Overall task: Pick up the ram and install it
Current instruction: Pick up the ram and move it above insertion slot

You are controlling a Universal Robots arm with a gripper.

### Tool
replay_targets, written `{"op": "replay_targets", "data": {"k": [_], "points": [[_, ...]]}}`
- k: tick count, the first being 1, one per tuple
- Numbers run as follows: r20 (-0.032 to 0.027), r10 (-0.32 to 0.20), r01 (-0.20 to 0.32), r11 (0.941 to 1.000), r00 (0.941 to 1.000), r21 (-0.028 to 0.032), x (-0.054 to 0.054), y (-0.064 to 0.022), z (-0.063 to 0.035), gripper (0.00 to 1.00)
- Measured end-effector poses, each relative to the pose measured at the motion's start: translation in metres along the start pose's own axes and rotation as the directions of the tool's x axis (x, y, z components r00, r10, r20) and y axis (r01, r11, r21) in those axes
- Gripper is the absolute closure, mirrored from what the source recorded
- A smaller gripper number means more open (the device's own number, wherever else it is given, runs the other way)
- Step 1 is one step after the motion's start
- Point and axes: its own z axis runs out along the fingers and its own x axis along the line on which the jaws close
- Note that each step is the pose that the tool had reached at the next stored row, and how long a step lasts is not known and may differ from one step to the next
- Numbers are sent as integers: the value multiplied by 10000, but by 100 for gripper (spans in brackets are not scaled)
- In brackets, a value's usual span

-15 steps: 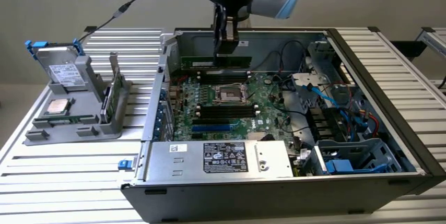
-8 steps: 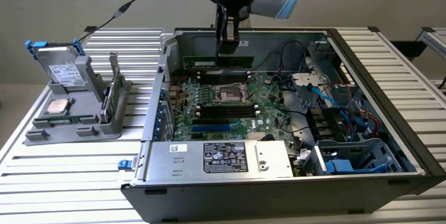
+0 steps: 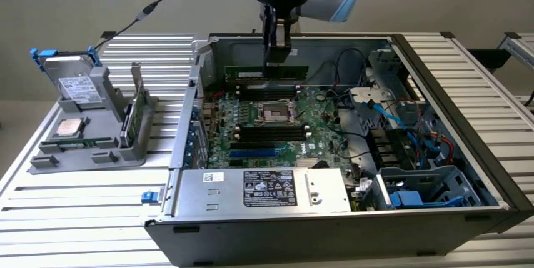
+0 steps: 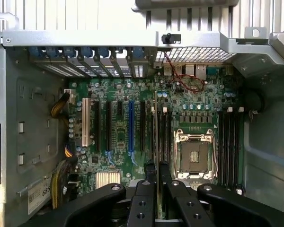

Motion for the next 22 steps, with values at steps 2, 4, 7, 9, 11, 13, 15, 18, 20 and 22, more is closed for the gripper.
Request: {"op": "replay_targets", "data": {"k": [2,4,7,9,11,13,15,18,20,22], "points": [[1,14,-14,10000,10000,43,-14,-19,0,86],[3,31,-31,10000,10000,83,-28,-39,1,86],[5,58,-59,9999,10000,124,-49,-72,2,86],[6,81,-81,9999,10000,145,-62,-94,4,86],[8,110,-111,9998,9999,159,-74,-115,7,86],[12,144,-144,9998,9999,170,-85,-135,11,86],[14,184,-184,9997,9998,178,-94,-156,16,86],[16,232,-233,9996,9997,183,-117,-169,40,86],[18,255,-256,9995,9997,184,-143,-173,72,86],[18,271,-271,9995,9996,184,-173,-176,107,86]]}}
